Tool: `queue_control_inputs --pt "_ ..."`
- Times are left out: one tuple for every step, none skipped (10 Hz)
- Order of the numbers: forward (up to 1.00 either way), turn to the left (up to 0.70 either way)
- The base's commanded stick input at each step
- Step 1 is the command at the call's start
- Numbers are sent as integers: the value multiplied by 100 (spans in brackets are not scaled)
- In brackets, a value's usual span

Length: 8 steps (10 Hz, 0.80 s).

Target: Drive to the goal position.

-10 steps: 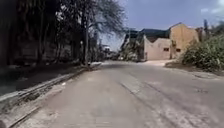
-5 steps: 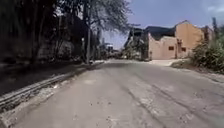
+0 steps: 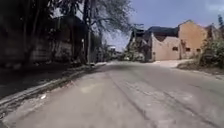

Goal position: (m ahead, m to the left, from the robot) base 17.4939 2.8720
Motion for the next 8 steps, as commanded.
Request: queue_control_inputs --pt "100 0" --pt "100 0" --pt "100 -3" --pt "100 -3" --pt "100 -2" --pt "100 -2" --pt "100 -2" --pt "100 -2"
